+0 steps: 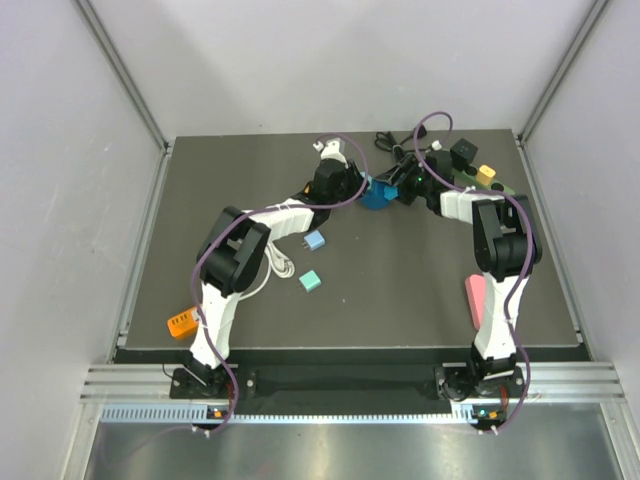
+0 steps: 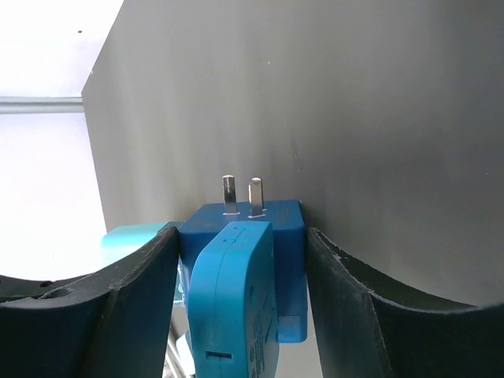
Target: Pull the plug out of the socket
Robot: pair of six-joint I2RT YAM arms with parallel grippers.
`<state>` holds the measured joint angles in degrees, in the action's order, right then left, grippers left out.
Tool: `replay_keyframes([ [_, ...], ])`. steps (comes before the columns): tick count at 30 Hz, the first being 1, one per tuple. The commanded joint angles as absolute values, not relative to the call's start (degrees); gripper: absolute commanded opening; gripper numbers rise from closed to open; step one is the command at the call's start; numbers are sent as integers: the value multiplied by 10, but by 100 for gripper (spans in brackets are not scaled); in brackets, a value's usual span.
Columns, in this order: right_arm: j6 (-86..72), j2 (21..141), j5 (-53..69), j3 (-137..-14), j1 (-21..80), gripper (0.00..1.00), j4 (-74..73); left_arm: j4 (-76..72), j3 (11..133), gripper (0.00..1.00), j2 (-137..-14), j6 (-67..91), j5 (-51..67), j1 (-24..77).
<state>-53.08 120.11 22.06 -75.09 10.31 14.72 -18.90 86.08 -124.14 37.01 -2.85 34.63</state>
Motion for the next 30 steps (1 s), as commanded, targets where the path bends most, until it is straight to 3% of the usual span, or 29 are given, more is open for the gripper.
replay_keyframes([
  [1, -499, 1212, 216, -768, 103, 10, 158, -134, 877, 0, -1248, 377, -3, 356],
  [3, -497, 1214, 213, -767, 102, 0, 158, -139, 877, 0, -1246, 386, 16, 356],
  [13, -466, 1205, 182, -754, 100, 0, 172, -117, 858, 0, -1234, 396, 46, 353],
  [30, -428, 1199, 167, -761, 101, 0, 152, -105, 897, 0, -1218, 403, -42, 338],
])
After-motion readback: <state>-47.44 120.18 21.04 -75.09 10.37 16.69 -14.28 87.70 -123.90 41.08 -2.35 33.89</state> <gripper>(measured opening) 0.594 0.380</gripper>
